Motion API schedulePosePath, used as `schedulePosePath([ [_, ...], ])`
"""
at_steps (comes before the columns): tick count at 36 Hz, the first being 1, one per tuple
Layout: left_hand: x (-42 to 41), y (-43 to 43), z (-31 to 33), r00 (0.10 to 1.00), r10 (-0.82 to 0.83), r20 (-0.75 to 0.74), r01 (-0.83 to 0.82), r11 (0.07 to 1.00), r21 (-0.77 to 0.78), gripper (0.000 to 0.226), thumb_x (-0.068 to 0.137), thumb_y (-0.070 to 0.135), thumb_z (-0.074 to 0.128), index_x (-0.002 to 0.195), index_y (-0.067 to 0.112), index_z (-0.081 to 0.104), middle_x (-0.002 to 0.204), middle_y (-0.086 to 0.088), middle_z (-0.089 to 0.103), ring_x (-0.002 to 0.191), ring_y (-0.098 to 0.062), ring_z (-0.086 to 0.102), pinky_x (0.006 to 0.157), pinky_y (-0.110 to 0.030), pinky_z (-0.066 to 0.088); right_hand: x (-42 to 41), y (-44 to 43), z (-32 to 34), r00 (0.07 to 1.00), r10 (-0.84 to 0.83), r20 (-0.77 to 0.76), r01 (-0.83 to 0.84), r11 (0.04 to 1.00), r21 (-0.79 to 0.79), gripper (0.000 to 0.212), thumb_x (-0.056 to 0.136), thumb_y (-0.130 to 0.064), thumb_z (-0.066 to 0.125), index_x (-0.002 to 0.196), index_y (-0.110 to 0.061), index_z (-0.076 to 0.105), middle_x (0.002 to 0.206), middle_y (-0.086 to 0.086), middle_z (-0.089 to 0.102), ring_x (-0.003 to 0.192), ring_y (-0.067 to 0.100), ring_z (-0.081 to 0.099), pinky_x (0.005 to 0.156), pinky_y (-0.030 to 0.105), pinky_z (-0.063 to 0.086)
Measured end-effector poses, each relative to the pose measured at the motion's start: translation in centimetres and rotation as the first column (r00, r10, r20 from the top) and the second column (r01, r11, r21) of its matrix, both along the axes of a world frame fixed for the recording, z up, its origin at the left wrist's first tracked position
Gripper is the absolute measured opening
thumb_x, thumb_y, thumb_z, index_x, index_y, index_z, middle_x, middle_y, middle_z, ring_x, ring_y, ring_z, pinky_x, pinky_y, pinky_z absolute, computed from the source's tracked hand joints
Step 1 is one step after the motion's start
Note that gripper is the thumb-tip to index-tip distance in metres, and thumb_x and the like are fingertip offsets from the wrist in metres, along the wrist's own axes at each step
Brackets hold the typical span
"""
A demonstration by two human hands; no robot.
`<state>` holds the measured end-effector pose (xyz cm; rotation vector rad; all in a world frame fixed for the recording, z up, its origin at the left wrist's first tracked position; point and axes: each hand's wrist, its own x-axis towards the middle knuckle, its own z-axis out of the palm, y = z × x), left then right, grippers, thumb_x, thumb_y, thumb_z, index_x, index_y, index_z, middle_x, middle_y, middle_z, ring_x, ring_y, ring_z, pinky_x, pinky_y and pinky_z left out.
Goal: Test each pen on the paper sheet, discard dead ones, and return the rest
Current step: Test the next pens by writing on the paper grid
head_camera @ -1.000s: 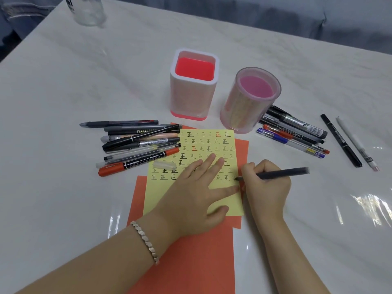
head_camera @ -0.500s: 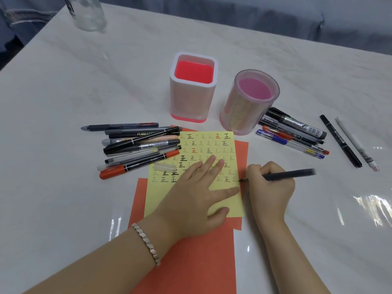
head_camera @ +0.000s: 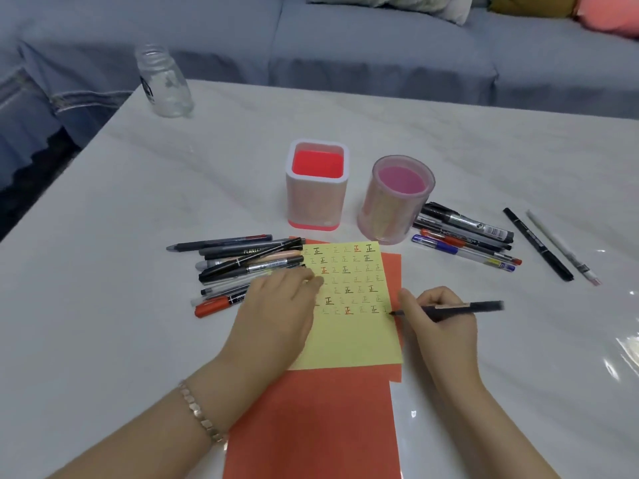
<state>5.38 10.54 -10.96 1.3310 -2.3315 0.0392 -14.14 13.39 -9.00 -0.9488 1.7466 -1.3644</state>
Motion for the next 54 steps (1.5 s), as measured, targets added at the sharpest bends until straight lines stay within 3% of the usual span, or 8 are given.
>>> schedulePosePath([
  [6,3.2,-0.6,-0.9,0.995,0.022,0.095,-0.026,0.999,0.035,0.003,0.074,0.012,0.065,0.074,0.013,0.068,0.076,-0.002,0.059,0.074,-0.019,0.043,0.060,-0.031,0.039,0.7,0.6,1.3,0.991,0.095,0.095,-0.096,0.995,-0.002,0.024,0.084,-0.008,0.063,0.068,0.001,0.048,0.041,-0.005,0.050,0.038,0.001,0.044,0.044,0.014,0.036],
  [10,3.2,-0.2,-0.7,0.997,0.067,0.045,-0.071,0.992,0.104,0.027,0.087,0.026,0.042,0.076,0.015,0.064,0.077,0.004,0.061,0.075,-0.016,0.045,0.066,-0.029,0.031,1.1,0.9,2.2,0.988,0.154,0.018,-0.154,0.988,-0.018,0.037,0.089,-0.032,0.050,0.068,-0.002,0.057,0.049,0.001,0.057,0.046,0.004,0.049,0.050,0.017,0.040],
  [16,0.8,2.0,3.5,0.845,0.262,-0.467,0.023,0.853,0.521,0.009,0.094,0.031,0.048,0.095,0.027,0.055,0.091,0.019,0.061,0.089,0.003,0.054,0.076,-0.010,0.037,2.3,1.3,5.2,0.957,0.226,0.183,-0.208,0.972,-0.110,0.038,0.084,-0.040,0.046,0.075,-0.008,0.066,0.065,0.008,0.072,0.060,0.013,0.067,0.057,0.016,0.051],
  [21,-0.4,2.8,5.4,0.688,0.283,-0.668,0.176,0.828,0.532,0.022,0.079,0.046,0.048,0.090,0.030,0.057,0.086,0.017,0.064,0.088,0.003,0.057,0.073,-0.009,0.041,2.6,1.5,6.8,0.944,0.240,0.226,-0.210,0.966,-0.151,0.038,0.079,-0.038,0.044,0.071,-0.010,0.068,0.063,0.009,0.071,0.058,0.015,0.068,0.057,0.018,0.052],
  [38,-1.5,3.2,7.2,0.828,0.047,-0.559,0.256,0.855,0.451,0.008,0.084,0.043,0.040,0.088,0.042,0.047,0.094,0.022,0.056,0.100,0.009,0.045,0.080,-0.004,0.032,1.4,2.2,8.0,0.951,0.273,0.148,-0.256,0.959,-0.122,0.029,0.082,-0.033,0.059,0.066,-0.011,0.069,0.056,0.010,0.069,0.051,0.011,0.063,0.053,0.014,0.049],
  [44,-2.2,3.2,7.6,0.865,0.009,-0.501,0.268,0.836,0.478,0.021,0.094,0.023,0.046,0.089,0.043,0.040,0.098,0.014,0.053,0.100,0.002,0.044,0.080,-0.006,0.034,1.2,2.2,7.6,0.951,0.281,0.128,-0.272,0.959,-0.084,0.038,0.090,-0.023,0.041,0.067,-0.012,0.069,0.057,0.010,0.068,0.047,0.009,0.056,0.053,0.016,0.049],
  [48,-3.1,3.8,8.2,0.885,0.032,-0.464,0.276,0.768,0.578,0.016,0.096,0.028,0.042,0.085,0.035,0.033,0.080,0.015,0.041,0.072,0.013,0.042,0.062,-0.012,0.032,1.0,2.4,7.1,0.946,0.271,0.178,-0.256,0.961,-0.102,0.051,0.096,-0.009,0.037,0.054,-0.011,0.067,0.050,0.014,0.063,0.043,0.009,0.048,0.051,0.019,0.046],
  [54,-4.3,3.5,8.4,0.815,0.076,-0.574,0.379,0.680,0.628,0.017,0.093,0.038,0.046,0.079,0.031,0.038,0.058,0.010,0.042,0.052,-0.004,0.034,0.053,-0.022,0.027,0.3,2.4,6.1,0.962,0.248,0.115,-0.218,0.950,-0.225,0.038,0.078,-0.019,0.040,0.051,-0.017,0.068,0.044,0.011,0.058,0.043,0.009,0.048,0.047,0.015,0.041],
])
